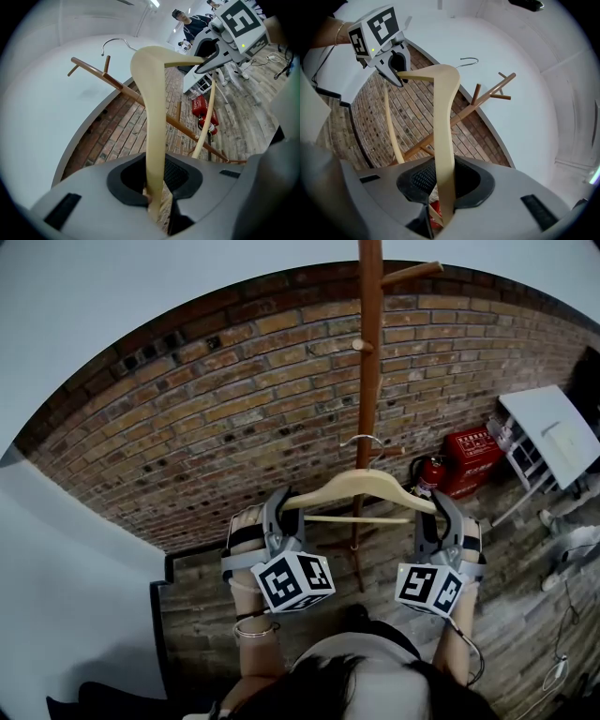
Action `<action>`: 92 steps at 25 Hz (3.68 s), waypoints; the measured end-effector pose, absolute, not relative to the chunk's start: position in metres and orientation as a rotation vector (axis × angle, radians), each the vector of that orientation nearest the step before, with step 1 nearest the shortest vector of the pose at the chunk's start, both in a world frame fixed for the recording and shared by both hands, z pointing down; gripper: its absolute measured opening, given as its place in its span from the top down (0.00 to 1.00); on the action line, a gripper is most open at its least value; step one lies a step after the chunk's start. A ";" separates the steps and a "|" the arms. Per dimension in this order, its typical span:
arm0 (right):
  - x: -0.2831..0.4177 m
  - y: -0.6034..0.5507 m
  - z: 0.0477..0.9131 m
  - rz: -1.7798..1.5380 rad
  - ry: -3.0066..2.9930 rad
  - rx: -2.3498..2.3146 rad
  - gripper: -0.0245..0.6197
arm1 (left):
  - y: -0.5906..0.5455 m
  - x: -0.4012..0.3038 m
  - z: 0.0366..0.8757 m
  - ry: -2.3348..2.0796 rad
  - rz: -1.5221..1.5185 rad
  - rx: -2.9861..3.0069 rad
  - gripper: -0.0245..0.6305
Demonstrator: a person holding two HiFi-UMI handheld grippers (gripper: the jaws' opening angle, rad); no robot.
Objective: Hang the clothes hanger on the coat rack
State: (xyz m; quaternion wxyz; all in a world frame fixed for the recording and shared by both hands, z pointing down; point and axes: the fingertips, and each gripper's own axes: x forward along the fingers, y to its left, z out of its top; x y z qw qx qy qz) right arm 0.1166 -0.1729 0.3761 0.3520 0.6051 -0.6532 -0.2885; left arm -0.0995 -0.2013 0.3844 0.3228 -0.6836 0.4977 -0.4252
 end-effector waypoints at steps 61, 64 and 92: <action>0.137 -0.306 0.330 -0.723 -1.728 1.582 0.80 | -0.335 -0.079 0.340 1.252 -1.163 -1.821 0.84; 0.139 -0.311 0.335 -0.719 -1.726 1.584 0.80 | -0.341 -0.077 0.344 1.248 -1.171 -1.825 0.84; 0.143 -0.331 0.358 -0.692 -1.752 1.605 0.80 | -0.363 -0.072 0.360 1.296 -1.134 -1.788 0.84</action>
